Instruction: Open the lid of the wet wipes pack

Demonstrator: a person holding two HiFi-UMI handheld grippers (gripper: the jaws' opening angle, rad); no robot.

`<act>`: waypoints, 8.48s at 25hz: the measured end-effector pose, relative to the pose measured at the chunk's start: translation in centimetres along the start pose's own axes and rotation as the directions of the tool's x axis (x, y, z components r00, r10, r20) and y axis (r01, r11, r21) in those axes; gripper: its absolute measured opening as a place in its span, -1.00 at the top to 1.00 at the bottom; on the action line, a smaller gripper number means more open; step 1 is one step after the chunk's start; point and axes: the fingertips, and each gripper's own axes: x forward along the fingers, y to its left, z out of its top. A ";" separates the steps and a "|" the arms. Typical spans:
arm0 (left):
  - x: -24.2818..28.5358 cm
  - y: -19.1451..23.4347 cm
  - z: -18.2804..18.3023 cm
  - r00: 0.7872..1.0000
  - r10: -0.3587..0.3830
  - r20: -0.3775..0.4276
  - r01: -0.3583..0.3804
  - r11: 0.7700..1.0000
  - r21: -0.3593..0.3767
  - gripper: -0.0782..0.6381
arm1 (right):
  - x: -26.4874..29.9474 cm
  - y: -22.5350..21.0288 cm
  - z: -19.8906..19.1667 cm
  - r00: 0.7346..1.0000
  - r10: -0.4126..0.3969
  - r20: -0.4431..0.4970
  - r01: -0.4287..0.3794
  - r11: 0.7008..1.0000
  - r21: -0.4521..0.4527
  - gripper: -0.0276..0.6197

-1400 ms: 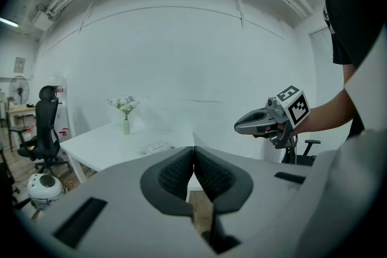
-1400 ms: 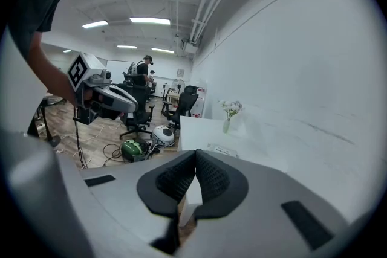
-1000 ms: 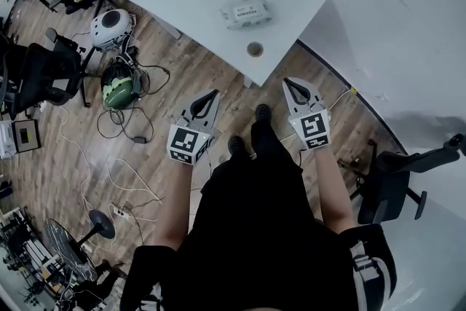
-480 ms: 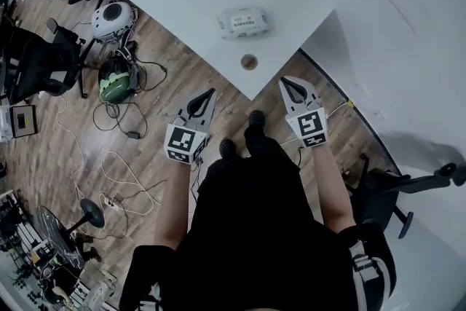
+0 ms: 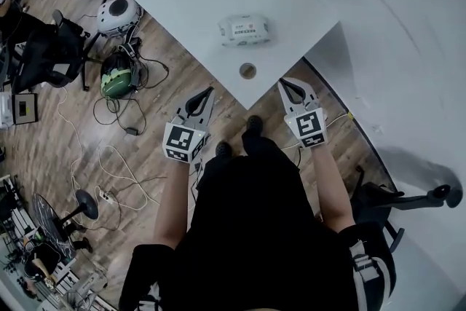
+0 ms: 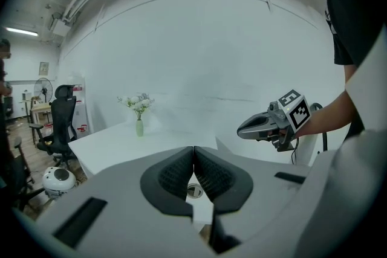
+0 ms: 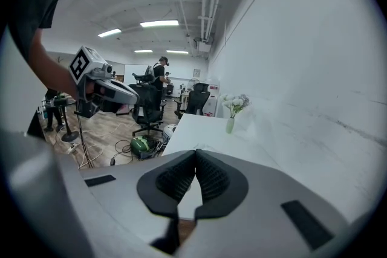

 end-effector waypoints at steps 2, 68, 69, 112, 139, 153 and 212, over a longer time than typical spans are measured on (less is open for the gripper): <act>0.5 -0.1 0.3 1.000 0.008 0.001 -0.008 1.000 0.001 0.72 | 0.1 -0.6 0.0 1.000 0.009 0.004 -0.009 1.000 -0.004 0.86; 18.4 14.8 -1.3 0.971 -0.225 -0.084 0.223 0.974 -0.039 0.72 | 20.0 -7.5 0.5 0.988 -0.027 -0.151 0.033 0.999 0.036 0.86; 18.9 14.9 -1.6 0.969 -0.231 -0.089 0.228 0.973 -0.041 0.72 | 20.4 -7.5 0.3 0.988 -0.024 -0.154 0.030 0.999 0.036 0.86; 28.9 16.6 -12.1 0.921 -0.324 -0.218 0.316 0.946 -0.072 0.72 | 31.5 -7.7 -8.0 0.964 0.042 -0.264 -0.057 0.997 -0.048 0.86; 31.0 16.9 -15.3 0.897 -0.344 -0.277 0.330 0.939 -0.100 0.72 | 33.5 -7.1 -10.2 0.939 0.014 -0.344 -0.108 0.960 -0.257 0.57; 31.0 17.0 -15.4 0.900 -0.337 -0.276 0.324 0.942 -0.092 0.72 | 34.0 -6.9 -9.9 0.927 -0.005 -0.375 -0.151 0.910 -0.386 0.56; 30.8 16.9 -16.0 0.909 -0.310 -0.277 0.305 0.950 -0.062 0.72 | 33.7 -6.0 -8.3 0.910 -0.002 -0.414 -0.291 0.708 -0.643 0.82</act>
